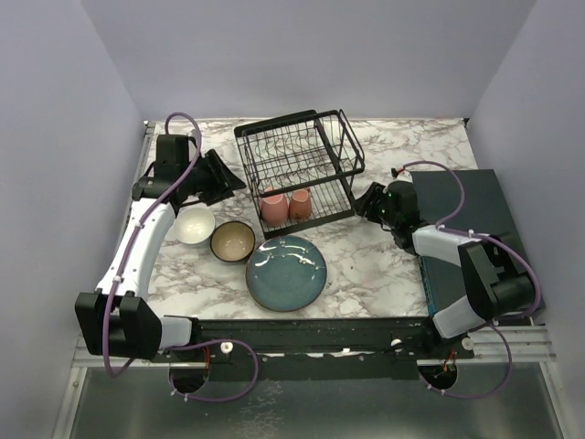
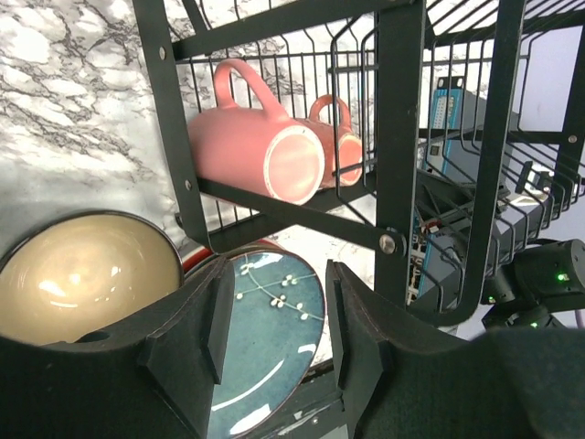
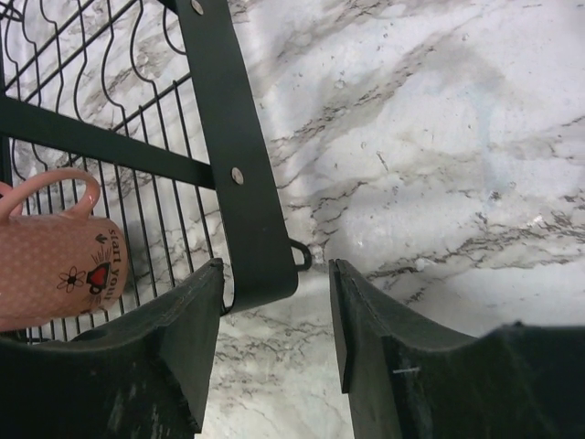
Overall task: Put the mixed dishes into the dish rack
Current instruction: Move the dish rack to the center of the board.
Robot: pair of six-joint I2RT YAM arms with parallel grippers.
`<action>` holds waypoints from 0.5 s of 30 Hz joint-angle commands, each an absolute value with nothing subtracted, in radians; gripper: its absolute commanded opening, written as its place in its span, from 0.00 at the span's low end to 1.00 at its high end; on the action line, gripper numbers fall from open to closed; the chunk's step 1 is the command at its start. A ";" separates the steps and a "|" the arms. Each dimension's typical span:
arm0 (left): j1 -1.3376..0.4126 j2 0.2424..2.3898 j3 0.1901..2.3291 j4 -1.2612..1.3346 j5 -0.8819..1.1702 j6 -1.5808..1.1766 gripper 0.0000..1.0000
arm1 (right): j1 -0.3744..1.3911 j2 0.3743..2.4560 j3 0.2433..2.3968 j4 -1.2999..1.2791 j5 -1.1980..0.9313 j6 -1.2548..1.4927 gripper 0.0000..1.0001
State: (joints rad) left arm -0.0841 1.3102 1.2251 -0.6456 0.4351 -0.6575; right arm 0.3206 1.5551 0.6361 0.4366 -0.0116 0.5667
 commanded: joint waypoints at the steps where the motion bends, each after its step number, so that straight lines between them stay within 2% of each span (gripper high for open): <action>1: -0.077 1.237 1.184 -0.663 0.457 -0.655 0.51 | 0.317 1.480 0.607 0.321 0.008 0.528 0.56; 7: -0.077 1.180 1.113 -0.693 0.467 -0.648 0.52 | 0.316 1.347 0.587 0.258 -0.108 0.489 0.65; 15: -0.077 1.101 1.032 -0.744 0.493 -0.662 0.53 | 0.317 1.124 0.563 0.129 -0.197 0.428 0.72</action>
State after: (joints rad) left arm -0.0841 1.1538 1.0615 -0.6987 0.4591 -0.6575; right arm 0.3202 1.2163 0.5789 0.2264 -0.1215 0.4770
